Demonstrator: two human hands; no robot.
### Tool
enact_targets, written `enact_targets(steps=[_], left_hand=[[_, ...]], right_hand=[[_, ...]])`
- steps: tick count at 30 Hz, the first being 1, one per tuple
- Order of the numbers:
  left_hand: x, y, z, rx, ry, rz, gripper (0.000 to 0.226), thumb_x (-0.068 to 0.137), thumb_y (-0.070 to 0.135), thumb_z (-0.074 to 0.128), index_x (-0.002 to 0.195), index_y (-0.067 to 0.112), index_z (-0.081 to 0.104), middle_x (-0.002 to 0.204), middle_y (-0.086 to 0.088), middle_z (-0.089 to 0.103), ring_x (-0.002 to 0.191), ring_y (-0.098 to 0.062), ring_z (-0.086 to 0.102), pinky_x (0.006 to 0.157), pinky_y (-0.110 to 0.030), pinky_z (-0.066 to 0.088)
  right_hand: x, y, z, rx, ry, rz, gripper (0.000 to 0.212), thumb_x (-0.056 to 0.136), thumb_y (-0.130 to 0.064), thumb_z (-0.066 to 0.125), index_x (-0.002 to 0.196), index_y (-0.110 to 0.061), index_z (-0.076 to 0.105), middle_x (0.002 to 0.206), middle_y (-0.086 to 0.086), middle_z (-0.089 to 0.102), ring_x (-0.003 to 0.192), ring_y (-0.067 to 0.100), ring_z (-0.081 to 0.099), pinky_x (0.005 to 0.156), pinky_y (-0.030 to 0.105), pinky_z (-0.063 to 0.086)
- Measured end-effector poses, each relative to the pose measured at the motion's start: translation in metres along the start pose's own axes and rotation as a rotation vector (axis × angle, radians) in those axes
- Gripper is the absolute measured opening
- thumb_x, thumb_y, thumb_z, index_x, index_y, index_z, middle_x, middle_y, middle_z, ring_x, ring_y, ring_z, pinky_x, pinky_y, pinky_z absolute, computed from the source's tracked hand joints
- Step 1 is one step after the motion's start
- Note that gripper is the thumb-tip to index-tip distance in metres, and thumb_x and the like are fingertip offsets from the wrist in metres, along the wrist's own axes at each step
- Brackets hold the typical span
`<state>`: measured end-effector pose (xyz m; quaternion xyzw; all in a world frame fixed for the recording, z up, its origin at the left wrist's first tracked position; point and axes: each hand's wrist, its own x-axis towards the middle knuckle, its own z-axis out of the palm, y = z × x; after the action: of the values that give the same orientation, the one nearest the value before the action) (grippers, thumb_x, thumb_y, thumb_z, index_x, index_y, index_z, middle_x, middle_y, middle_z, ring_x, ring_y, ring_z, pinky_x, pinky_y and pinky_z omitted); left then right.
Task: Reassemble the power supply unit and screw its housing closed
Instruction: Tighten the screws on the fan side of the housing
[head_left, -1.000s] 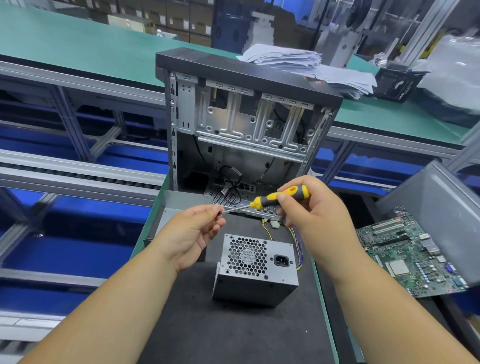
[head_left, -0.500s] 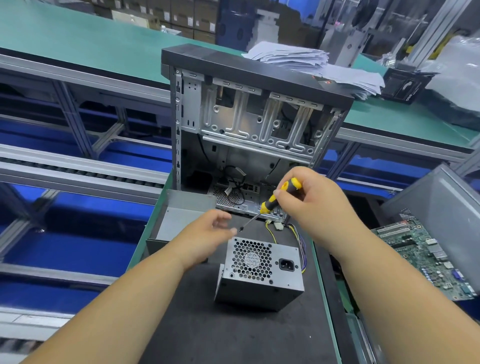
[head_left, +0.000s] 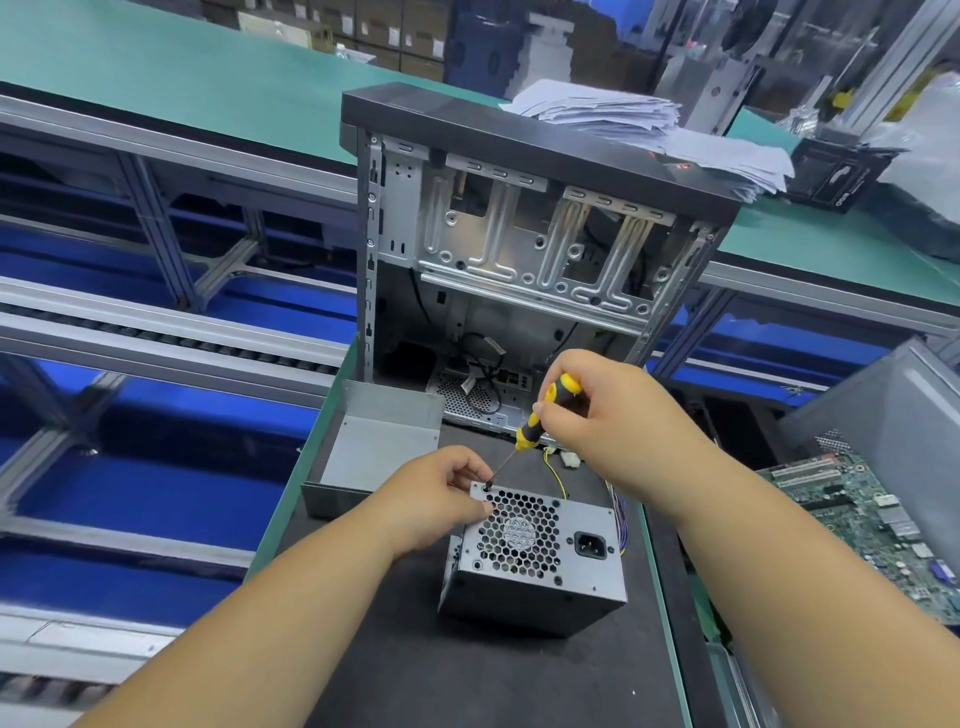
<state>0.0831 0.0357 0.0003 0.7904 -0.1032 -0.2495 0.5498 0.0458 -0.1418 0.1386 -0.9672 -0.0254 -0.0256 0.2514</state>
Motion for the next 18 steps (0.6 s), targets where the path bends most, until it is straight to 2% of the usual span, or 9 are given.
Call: enact_targets(steps=[4,9,13,18], left_hand=[[0.0010,-0.0033,0.0006,-0.051,-0.004,0.014,0.026,0.079,0.007,0.076,0.095,0.025,0.067,0.093,-0.003,0.057,0.078,-0.009,0.056,0.059,-0.010,0.046],[0.0035,-0.0051,-0.0001,-0.117,-0.033,0.008,0.023,0.079,0.003,0.075,0.092,0.020,0.067,0.080,-0.002,0.053,0.056,-0.003,0.053,0.055,-0.014,0.046],[0.0043,-0.0060,-0.0014,-0.129,-0.053,0.018,0.020,0.080,0.002,0.075,0.090,0.018,0.067,0.071,0.000,0.053,0.050,-0.003,0.051,0.053,-0.013,0.044],[0.0050,-0.0055,-0.0016,-0.116,-0.054,0.013,0.019,0.081,0.004,0.075,0.092,0.016,0.066,0.076,-0.003,0.056,0.050,-0.003,0.052,0.053,-0.013,0.045]], right_hand=[[0.0017,-0.0045,-0.0025,-0.043,-0.040,-0.030,0.011,0.091,-0.033,0.061,0.084,-0.028,0.056,0.076,-0.009,0.069,0.065,0.010,0.060,0.061,0.036,0.052],[0.0020,-0.0072,-0.0037,-0.073,-0.053,-0.043,0.010,0.090,-0.034,0.061,0.085,-0.027,0.056,0.077,-0.005,0.066,0.069,0.015,0.060,0.064,0.038,0.052],[0.0008,-0.0081,-0.0038,-0.083,-0.056,-0.052,0.009,0.090,-0.034,0.062,0.086,-0.027,0.056,0.077,-0.006,0.066,0.069,0.014,0.060,0.064,0.037,0.052],[0.0000,-0.0073,-0.0031,-0.078,-0.051,-0.053,0.009,0.091,-0.034,0.062,0.087,-0.028,0.056,0.075,-0.007,0.065,0.067,0.011,0.058,0.062,0.035,0.050]])
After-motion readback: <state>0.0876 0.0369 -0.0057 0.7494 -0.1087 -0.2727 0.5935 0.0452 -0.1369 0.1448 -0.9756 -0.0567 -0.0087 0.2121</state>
